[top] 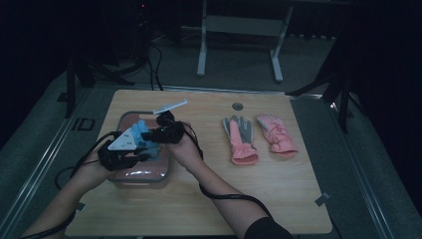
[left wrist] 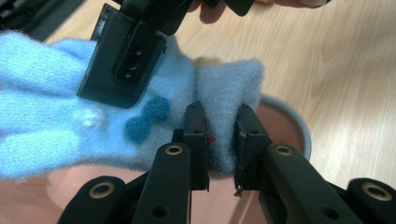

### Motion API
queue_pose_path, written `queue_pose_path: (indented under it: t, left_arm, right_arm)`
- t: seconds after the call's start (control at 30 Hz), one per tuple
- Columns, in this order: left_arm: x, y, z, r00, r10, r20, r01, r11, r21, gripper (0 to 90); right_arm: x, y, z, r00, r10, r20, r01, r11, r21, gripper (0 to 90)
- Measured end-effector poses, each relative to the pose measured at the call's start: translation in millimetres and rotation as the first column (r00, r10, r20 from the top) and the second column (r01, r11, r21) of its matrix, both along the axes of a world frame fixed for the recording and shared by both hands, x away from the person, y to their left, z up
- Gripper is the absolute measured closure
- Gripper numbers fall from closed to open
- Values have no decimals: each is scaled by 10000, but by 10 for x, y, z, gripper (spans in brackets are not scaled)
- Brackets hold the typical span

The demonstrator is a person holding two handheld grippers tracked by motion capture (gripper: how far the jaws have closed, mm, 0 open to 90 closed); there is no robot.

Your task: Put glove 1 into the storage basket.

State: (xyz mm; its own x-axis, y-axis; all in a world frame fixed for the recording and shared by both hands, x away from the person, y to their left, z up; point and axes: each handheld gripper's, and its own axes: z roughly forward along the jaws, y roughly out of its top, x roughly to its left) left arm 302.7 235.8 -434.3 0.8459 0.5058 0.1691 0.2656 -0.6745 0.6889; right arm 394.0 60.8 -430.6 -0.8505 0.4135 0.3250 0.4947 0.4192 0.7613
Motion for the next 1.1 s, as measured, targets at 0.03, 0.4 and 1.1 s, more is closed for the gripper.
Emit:
queue_pose_path:
  t: [0.03,0.4,1.1]
  left_arm:
    - [12,21,-37,9999,-61,-106,61,10000,60,786]
    - [197,54,-344,9957,-131,-916,186,9981,588,787]
    - [462,-19,-548,9800,327,-1965,-25,9884,1520,728]
  right_arm:
    - [7,26,-32,10000,-16,-18,16,10000,-53,787]
    - [152,115,-410,9969,-14,-789,-35,9981,-618,785]
    - [193,101,-522,9954,-708,-643,613,9883,-1396,352]
